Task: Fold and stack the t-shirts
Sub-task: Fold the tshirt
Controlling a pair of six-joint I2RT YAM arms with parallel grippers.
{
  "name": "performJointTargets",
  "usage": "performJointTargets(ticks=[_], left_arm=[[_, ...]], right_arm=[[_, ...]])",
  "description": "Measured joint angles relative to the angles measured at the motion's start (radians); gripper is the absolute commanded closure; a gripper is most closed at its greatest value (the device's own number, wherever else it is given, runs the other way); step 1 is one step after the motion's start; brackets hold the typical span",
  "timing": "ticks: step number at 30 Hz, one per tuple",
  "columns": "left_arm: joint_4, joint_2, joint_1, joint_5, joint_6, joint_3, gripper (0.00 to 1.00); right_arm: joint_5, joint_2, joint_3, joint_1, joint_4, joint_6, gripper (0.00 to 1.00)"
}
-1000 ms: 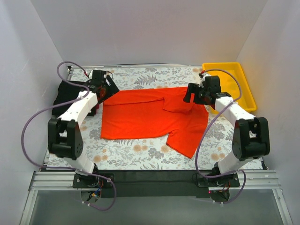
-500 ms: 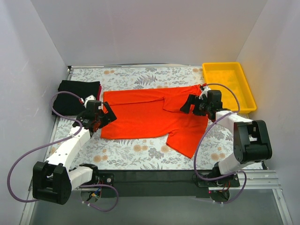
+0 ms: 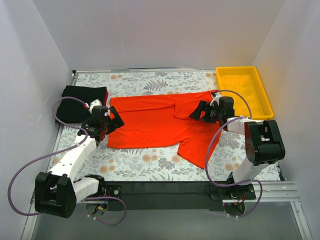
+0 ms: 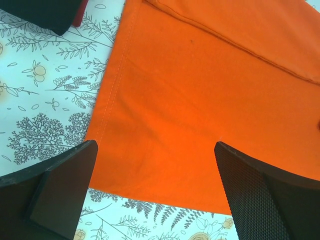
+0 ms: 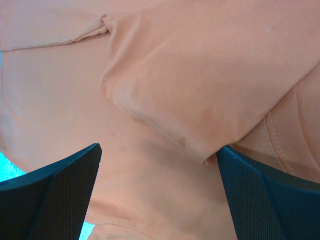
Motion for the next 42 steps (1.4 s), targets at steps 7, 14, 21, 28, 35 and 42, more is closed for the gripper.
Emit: performJointTargets(ticks=[7, 14, 21, 28, 35, 42], left_arm=[[0.014, 0.001, 0.000, 0.000, 0.007, 0.000, 0.02], [0.015, 0.002, 0.000, 0.000, 0.010, 0.000, 0.02], [0.015, 0.011, 0.000, 0.000, 0.010, 0.000, 0.02], [0.015, 0.012, 0.000, 0.000, 0.010, 0.000, 0.02], [0.015, 0.012, 0.000, 0.000, 0.010, 0.000, 0.02], [0.012, 0.012, 0.000, 0.000, 0.006, 0.000, 0.02]], right_arm=[[-0.038, 0.038, 0.000, 0.000, 0.045, 0.026, 0.16], [-0.101, 0.052, -0.008, 0.000, 0.089, 0.077, 0.18], [-0.176, 0.050, -0.037, 0.000, 0.132, 0.185, 0.20], [-0.241, -0.015, -0.095, 0.013, 0.143, 0.282, 0.22], [-0.274, -0.161, -0.128, 0.024, 0.090, 0.252, 0.27], [-0.147, -0.254, -0.055, 0.026, -0.217, 0.057, 0.32]])
